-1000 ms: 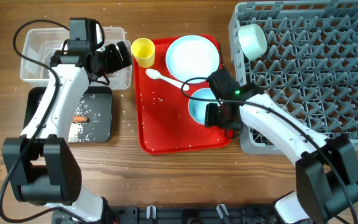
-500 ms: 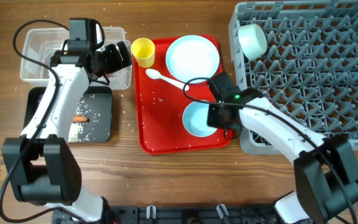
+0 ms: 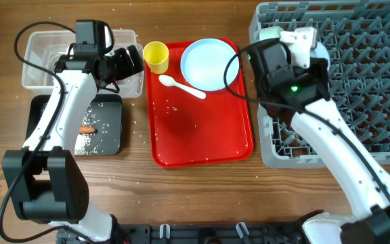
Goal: Sort waste into correct bins and load items into the dishwasher rack
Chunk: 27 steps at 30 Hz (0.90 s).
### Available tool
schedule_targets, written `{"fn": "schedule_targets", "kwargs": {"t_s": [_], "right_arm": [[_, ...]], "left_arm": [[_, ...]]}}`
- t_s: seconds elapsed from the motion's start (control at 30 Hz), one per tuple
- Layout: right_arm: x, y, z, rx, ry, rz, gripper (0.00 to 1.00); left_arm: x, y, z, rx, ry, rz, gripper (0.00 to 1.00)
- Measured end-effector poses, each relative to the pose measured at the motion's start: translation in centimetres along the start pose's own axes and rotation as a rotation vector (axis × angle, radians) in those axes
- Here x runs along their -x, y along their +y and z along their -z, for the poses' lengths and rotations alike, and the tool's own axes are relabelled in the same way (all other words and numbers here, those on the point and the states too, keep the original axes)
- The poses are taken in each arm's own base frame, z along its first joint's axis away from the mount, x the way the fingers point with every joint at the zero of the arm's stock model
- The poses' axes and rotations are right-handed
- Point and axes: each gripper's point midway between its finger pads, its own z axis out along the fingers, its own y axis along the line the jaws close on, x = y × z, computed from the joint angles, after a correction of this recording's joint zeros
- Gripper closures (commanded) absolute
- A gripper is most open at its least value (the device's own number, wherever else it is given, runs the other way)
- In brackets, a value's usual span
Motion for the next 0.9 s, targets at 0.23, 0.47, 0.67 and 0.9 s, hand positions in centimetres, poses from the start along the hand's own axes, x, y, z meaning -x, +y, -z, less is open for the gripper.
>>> {"fn": "schedule_targets", "kwargs": {"t_s": [0.23, 0.47, 0.67, 0.9], "right_arm": [[-0.6, 3.7, -3.8, -0.132, 0.074, 0.443, 0.96], [-2.6, 6.8, -5.1, -0.126, 0.126, 0.618, 0.96], [-2.5, 7.1, -4.9, -0.109, 0.121, 0.615, 0.85], [-2.3, 9.0, -4.3, -0.004, 0.095, 0.640, 0.83]], "left_arm": [[0.0, 0.0, 0.0, 0.000, 0.002, 0.000, 0.00], [-0.1, 0.0, 0.0, 0.000, 0.002, 0.000, 0.00], [-0.1, 0.0, 0.0, 0.000, 0.002, 0.000, 0.00], [-0.1, 0.0, 0.0, 0.000, 0.003, 0.000, 0.00]]}}
